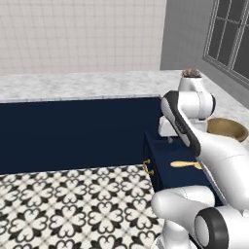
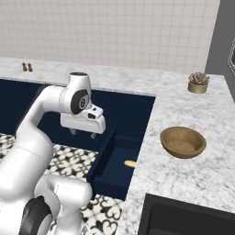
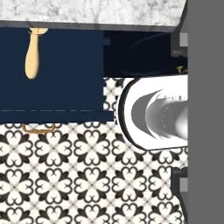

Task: Pick the pizza cutter from the drawer and place it on the counter.

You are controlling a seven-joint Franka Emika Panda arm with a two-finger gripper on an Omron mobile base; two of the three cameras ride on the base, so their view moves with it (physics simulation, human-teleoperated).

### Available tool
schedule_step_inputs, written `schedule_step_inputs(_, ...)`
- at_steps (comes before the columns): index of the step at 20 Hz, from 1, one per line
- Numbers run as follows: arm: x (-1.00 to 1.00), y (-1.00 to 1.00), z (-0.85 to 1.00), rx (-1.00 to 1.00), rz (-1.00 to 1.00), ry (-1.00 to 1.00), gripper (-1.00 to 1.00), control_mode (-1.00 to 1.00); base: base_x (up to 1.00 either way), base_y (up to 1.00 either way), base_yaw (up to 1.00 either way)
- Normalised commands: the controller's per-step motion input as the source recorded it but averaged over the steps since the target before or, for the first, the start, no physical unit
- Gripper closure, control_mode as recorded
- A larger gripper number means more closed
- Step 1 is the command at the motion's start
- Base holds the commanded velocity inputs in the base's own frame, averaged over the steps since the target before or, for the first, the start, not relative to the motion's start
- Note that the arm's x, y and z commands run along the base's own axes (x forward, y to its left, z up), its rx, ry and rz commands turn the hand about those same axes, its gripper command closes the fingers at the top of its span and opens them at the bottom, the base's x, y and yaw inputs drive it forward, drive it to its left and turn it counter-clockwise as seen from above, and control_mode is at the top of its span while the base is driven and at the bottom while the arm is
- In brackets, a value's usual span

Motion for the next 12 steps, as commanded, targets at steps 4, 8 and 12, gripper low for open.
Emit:
schedule_step_inputs(4, 0.73, -0.06, -0.06, 0.03, 0.00, 0.00, -1.00, -1.00, 0.05, 0.00, 0.00)
schedule_step_inputs(8, 0.79, -0.53, -0.44, 0.08, -0.03, 0.00, -1.00, -1.00, 0.00, 0.00, 0.00)
schedule_step_inputs(12, 0.77, -0.27, -0.66, 0.06, 0.01, 0.00, -1.00, -1.00, 0.00, 0.00, 0.00)
